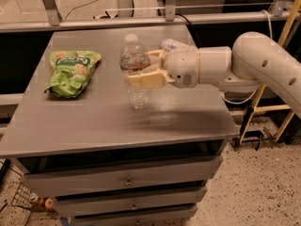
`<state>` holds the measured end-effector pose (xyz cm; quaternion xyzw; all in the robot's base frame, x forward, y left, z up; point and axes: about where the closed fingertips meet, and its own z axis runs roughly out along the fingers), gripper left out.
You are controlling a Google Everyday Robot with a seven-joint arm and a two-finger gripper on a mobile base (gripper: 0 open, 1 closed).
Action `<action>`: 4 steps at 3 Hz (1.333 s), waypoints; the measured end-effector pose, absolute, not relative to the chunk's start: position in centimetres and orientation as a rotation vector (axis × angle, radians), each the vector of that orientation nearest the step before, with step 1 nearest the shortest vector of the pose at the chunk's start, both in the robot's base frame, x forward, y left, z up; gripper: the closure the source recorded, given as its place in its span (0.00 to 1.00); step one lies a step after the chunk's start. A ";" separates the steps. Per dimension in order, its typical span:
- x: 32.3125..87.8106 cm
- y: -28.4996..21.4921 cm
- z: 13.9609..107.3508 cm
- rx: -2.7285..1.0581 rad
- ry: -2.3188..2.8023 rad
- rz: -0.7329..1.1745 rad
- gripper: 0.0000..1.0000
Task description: Place water bottle upright
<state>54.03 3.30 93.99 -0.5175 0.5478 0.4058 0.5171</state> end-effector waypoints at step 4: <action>54.2 3.6 91.7 -1.223 1.321 0.991 0.69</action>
Offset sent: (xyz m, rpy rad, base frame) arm 0.0074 -0.0076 -0.0366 0.0220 0.0365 -0.0275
